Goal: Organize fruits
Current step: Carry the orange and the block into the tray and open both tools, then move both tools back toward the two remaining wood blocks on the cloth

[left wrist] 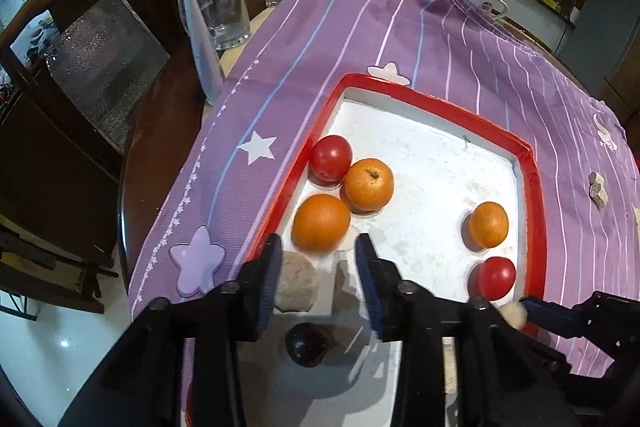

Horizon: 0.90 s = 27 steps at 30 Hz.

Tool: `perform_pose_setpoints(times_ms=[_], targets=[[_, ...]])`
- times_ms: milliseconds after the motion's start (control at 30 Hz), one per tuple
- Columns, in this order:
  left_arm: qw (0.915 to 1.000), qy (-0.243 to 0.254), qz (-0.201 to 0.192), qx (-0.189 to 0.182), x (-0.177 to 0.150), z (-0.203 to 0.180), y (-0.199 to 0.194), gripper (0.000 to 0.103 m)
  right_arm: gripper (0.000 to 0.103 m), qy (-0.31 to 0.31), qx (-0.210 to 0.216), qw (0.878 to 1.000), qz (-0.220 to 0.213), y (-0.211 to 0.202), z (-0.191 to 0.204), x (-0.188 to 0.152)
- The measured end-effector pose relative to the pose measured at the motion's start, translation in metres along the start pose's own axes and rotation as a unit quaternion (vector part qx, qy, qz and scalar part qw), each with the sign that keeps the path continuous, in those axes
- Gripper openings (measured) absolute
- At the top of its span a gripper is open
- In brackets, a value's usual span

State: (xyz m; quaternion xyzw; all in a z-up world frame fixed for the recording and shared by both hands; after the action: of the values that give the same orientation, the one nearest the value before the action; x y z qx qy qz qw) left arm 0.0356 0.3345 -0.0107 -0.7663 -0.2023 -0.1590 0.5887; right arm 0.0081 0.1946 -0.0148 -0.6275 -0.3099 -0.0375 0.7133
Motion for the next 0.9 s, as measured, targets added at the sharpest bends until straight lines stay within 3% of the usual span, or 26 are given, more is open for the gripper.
perform_pose_setpoints(times_ms=[33, 333, 600, 900], targets=[[1.0000, -0.001, 0.001, -0.002, 0.000, -0.001, 0.001, 0.049, 0.030, 0.000, -0.002, 1.000, -0.001, 0.000, 0.000, 0.000], [0.9995, -0.019, -0.026, -0.001, 0.002, -0.010, -0.025, 0.058, 0.034, 0.004, -0.004, 1.000, -0.026, -0.017, -0.005, 0.004], [0.9954, -0.022, -0.062, 0.069, -0.012, -0.033, -0.070, 0.082, 0.036, 0.046, -0.020, 0.997, -0.056, -0.046, -0.037, -0.004], [0.9958, 0.006, -0.057, 0.071, -0.027, -0.097, -0.089, 0.083, 0.038, 0.127, -0.040, 0.990, -0.055, -0.071, -0.103, -0.029]])
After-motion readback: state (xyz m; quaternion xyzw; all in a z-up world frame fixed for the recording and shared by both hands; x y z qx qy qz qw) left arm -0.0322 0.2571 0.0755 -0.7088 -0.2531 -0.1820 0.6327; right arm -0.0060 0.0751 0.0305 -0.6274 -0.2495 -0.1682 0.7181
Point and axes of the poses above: each gripper's, at about its wrist camera, not at the fingertips, and y roughly the way its jaws point, z to its left, x to its top, the point moved 6 cm from there along y, roughly the way its jaws point, and after that the axes turned 14 degrees about -x, right-handed, at the moved point
